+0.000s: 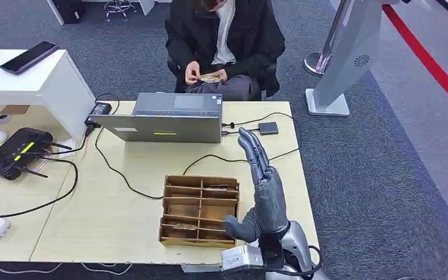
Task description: Pass the card to the sensor for recognition and then transmit it.
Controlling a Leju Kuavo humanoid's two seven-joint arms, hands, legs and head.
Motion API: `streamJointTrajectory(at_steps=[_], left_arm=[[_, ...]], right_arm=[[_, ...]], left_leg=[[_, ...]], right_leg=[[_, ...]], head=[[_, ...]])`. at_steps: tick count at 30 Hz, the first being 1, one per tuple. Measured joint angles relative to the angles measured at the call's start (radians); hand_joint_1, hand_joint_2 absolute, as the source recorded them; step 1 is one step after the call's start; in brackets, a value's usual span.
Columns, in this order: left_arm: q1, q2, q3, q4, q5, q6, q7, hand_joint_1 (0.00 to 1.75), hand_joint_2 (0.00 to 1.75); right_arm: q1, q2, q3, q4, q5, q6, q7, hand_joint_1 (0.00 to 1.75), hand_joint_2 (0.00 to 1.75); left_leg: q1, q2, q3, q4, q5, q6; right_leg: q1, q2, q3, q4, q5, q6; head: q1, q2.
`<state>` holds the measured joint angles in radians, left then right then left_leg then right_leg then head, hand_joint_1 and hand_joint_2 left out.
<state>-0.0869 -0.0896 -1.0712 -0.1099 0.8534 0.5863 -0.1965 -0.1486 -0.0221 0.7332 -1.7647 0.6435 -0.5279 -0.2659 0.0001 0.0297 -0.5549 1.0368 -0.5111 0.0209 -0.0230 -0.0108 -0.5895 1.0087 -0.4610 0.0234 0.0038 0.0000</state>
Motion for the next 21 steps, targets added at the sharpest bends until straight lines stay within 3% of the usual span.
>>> streamJointTrajectory(at_steps=[5, 14, 21], left_arm=[[0.000, 0.000, 0.000, 0.000, 0.012, 0.001, -0.003, 0.00, 0.00], [0.000, 0.000, 0.000, 0.000, 0.024, 0.001, -0.011, 0.00, 0.00], [0.000, 0.000, 0.000, 0.000, 0.026, 0.002, -0.013, 0.00, 0.00]], right_arm=[[0.022, -0.003, 0.000, -0.015, -0.162, 0.088, -0.065, 0.00, 0.00], [0.083, -0.023, -0.003, -0.023, -0.501, 0.380, -0.178, 0.00, 0.00], [0.103, -0.035, -0.025, -0.022, -0.536, 0.417, -0.189, 0.00, 0.00]], left_leg=[[0.000, 0.000, 0.000, 0.000, 0.000, 0.000], [0.000, 0.000, 0.000, 0.000, 0.000, 0.000], [0.000, 0.000, 0.000, 0.000, 0.000, 0.000]], right_leg=[[0.000, 0.000, 0.000, 0.000, 0.000, 0.000], [0.000, 0.000, 0.000, 0.000, 0.000, 0.000], [0.000, 0.000, 0.000, 0.000, 0.000, 0.000]], head=[[0.000, 0.000], [0.000, 0.000], [0.000, 0.000]])
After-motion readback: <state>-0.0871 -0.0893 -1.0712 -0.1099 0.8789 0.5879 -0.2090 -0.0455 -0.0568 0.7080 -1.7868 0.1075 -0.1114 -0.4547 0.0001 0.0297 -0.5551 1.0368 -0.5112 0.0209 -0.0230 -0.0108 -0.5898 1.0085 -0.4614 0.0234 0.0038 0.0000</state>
